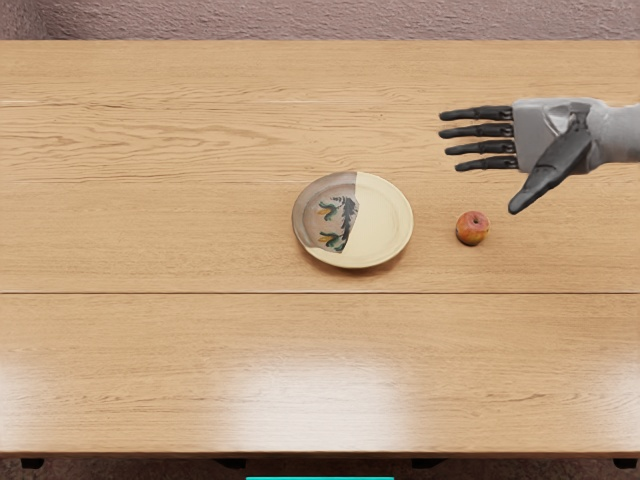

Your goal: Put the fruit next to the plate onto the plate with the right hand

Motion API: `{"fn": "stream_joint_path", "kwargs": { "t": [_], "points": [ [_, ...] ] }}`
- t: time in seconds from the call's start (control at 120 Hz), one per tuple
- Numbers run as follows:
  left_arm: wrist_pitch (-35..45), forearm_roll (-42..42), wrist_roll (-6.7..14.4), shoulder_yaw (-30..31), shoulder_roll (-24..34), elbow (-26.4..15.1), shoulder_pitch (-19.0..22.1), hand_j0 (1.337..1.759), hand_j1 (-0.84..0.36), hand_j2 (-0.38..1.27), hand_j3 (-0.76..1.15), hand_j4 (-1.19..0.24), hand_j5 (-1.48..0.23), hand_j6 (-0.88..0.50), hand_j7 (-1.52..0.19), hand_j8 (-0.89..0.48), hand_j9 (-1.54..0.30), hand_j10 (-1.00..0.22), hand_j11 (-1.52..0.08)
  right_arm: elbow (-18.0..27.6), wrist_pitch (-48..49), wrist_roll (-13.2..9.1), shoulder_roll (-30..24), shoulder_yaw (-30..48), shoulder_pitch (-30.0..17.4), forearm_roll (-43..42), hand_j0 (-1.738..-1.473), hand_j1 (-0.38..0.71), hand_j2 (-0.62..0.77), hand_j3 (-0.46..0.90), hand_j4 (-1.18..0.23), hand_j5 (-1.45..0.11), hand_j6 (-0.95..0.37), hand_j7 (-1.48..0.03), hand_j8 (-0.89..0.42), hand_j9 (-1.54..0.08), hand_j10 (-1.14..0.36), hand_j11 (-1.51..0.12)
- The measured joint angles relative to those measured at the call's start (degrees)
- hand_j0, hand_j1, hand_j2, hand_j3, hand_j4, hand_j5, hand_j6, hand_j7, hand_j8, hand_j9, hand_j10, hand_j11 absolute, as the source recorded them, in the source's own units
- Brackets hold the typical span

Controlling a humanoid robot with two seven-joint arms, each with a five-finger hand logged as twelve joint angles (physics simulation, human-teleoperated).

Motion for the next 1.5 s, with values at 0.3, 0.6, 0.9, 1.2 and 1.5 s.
{"fn": "stream_joint_path", "kwargs": {
  "t": [0.3, 0.6, 0.9, 1.2, 1.5],
  "points": [
    [0.0, 0.0, 0.0, 0.0, 0.0, 0.0, 0.0, 1.658, 0.07, 0.05, 0.0, -0.23, -0.3, -0.23, -0.3, -0.23, -0.3, -0.23, -0.3, 4.68, 0.01, -3.46, -1.79, 0.55, 4.33, -9.17, -1.658, -0.3, -0.01, 0.0, -0.05, -0.06, -0.05, -0.06, -0.05, -0.06, -0.05, -0.06],
    [0.0, 0.0, 0.0, 0.0, 0.0, 0.0, 0.0, 1.658, 0.07, 0.05, 0.0, -0.23, -0.3, -0.23, -0.3, -0.23, -0.3, -0.23, -0.3, 8.74, -4.74, -4.12, -3.65, -11.72, 20.24, -17.84, -1.658, -0.3, -0.01, 0.0, -0.05, -0.06, -0.05, -0.06, -0.05, -0.06, -0.05, -0.06],
    [0.0, 0.0, 0.0, 0.0, 0.0, 0.0, 0.0, 1.658, 0.07, 0.05, 0.0, -0.23, -0.3, -0.23, -0.3, -0.23, -0.3, -0.23, -0.3, 14.08, -39.83, -4.16, 3.05, -34.69, 31.3, -21.46, -1.658, -0.3, -0.01, 0.0, -0.05, -0.06, -0.05, -0.06, -0.05, -0.06, -0.05, -0.06],
    [0.0, 0.0, 0.0, 0.01, 0.0, 0.0, 0.0, 1.658, 0.07, 0.05, 0.0, -0.23, -0.3, -0.23, -0.3, -0.23, -0.3, -0.23, -0.3, 18.98, -64.89, -4.16, 14.17, -47.22, 32.29, -21.41, -1.658, -0.3, -0.01, 0.0, -0.05, -0.06, -0.05, -0.06, -0.05, -0.06, -0.05, -0.06],
    [0.0, 0.0, 0.0, 0.01, 0.0, 0.01, 0.0, 1.658, 0.07, 0.05, 0.0, -0.23, -0.3, -0.23, -0.3, -0.23, -0.3, -0.23, -0.3, 19.66, -69.73, -4.16, 19.98, -48.8, 28.03, -21.6, -1.658, -0.29, -0.01, 0.0, -0.05, -0.06, -0.05, -0.06, -0.05, -0.06, -0.05, -0.06]
  ]
}}
